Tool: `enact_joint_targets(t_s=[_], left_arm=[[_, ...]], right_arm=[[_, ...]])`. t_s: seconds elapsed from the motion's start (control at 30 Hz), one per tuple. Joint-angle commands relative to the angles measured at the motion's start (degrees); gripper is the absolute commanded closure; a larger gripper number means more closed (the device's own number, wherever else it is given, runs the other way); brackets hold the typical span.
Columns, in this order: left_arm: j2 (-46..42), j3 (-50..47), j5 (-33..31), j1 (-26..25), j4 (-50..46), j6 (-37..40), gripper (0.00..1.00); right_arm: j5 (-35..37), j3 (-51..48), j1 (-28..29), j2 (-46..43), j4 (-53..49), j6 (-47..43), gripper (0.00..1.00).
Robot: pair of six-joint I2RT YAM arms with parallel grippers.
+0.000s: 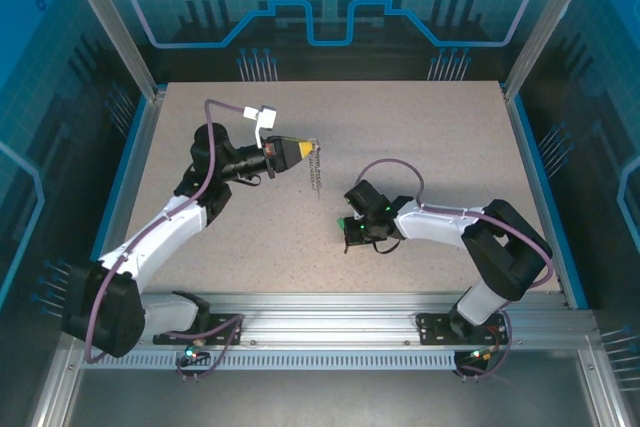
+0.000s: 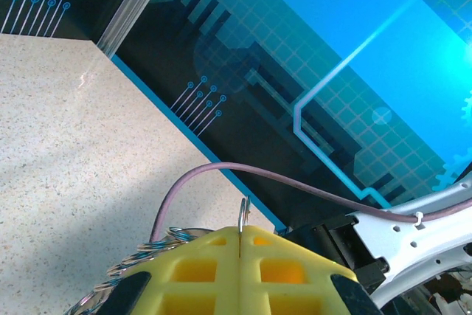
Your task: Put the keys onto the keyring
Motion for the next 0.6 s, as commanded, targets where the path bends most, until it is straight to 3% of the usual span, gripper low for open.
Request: enact_joint_targets(t_s=[0.0, 0.4, 0.47, 0.57], left_arm=[[0.7, -0.5, -0.1, -0.5, 2.6, -0.7, 1.00], [1.0, -0.4, -0.1, -0.6, 2.7, -0.7, 1.00], [1.1, -0.3, -0.2, -0.7, 2.9, -0.8, 1.00], [1.2, -0.3, -0.2, -0.9, 2.9, -0.8, 1.00]], right_arm=[[-0.4, 1.3, -0.9, -0.3, 0.3, 0.1, 1.00], [-2.0, -0.2, -3.0, -5.6, 0.9, 0.6, 1.00], [-2.1, 0.3, -3.2, -5.1, 0.3, 0.7, 0.81], [-3.0, 0.6, -3.2, -3.6, 0.3, 0.9, 0.63]])
